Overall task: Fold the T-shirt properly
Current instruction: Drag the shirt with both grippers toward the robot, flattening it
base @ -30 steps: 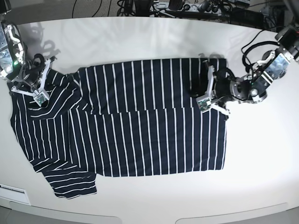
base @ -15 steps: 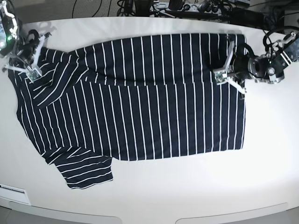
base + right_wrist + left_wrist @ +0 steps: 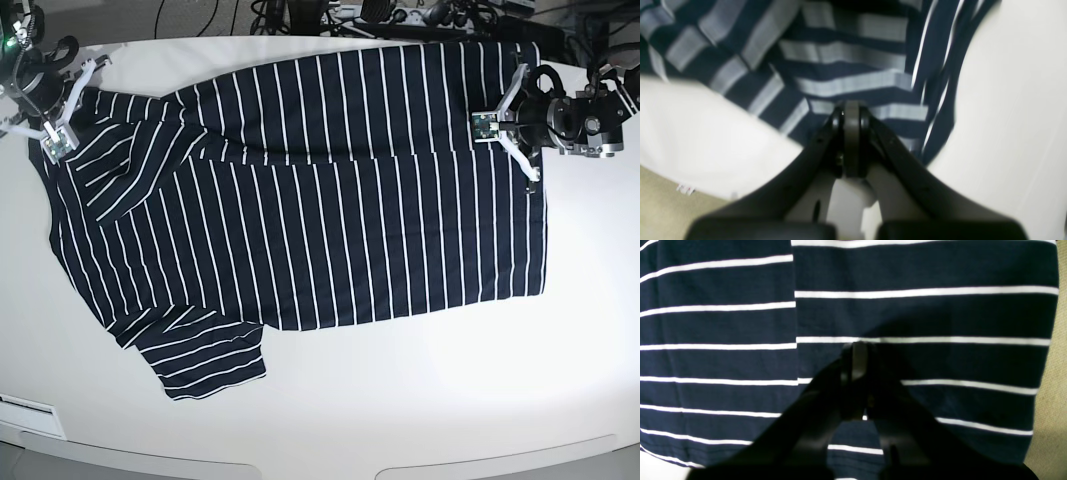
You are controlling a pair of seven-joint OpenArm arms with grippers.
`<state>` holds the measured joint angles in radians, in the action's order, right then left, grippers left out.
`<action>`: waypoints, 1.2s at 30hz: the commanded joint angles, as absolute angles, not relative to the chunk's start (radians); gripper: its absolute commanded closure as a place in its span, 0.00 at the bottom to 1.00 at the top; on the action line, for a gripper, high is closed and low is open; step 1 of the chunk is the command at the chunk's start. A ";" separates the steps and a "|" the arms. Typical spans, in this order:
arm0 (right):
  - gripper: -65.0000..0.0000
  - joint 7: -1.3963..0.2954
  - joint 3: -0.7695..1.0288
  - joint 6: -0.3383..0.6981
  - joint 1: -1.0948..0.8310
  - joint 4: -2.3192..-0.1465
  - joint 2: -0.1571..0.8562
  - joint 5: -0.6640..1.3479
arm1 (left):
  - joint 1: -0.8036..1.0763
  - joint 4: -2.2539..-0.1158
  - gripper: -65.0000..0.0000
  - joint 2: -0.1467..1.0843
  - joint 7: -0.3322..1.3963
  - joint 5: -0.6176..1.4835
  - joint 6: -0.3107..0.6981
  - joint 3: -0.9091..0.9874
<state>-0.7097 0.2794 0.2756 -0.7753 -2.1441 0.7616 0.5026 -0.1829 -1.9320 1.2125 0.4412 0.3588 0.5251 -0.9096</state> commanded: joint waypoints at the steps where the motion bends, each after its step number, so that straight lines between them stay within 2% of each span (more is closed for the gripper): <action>1: 1.00 -0.691 0.284 0.283 -0.768 -2.144 0.775 0.503 | -0.194 -1.941 1.00 1.233 0.425 0.367 0.516 -0.902; 6: 1.00 -0.668 0.243 0.342 -0.629 -2.019 0.775 0.567 | -0.195 -1.941 1.00 1.232 0.418 0.367 0.516 -0.902; 11: 1.00 -0.593 0.139 0.438 -0.474 -1.803 0.775 0.580 | -0.194 -1.941 1.00 1.233 0.419 0.367 0.516 -0.902; 16: 1.00 -0.679 0.019 0.445 -0.387 -1.655 0.775 0.577 | -0.195 -1.941 1.00 1.233 0.418 0.363 0.493 -0.902; 23: 1.00 -0.770 0.007 0.377 -0.426 -1.654 0.776 0.581 | -0.197 -1.941 1.00 1.233 0.414 0.302 0.493 -0.902; 36: 1.00 -0.820 0.007 0.249 -0.676 -1.842 0.776 0.504 | -0.217 -1.939 1.00 1.233 0.381 0.259 0.448 -0.902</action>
<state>-0.6651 0.0235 0.2104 -0.6418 -1.8618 0.7727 0.4892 -0.2020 -1.9301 1.2125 0.3923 0.2604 0.4553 -0.9096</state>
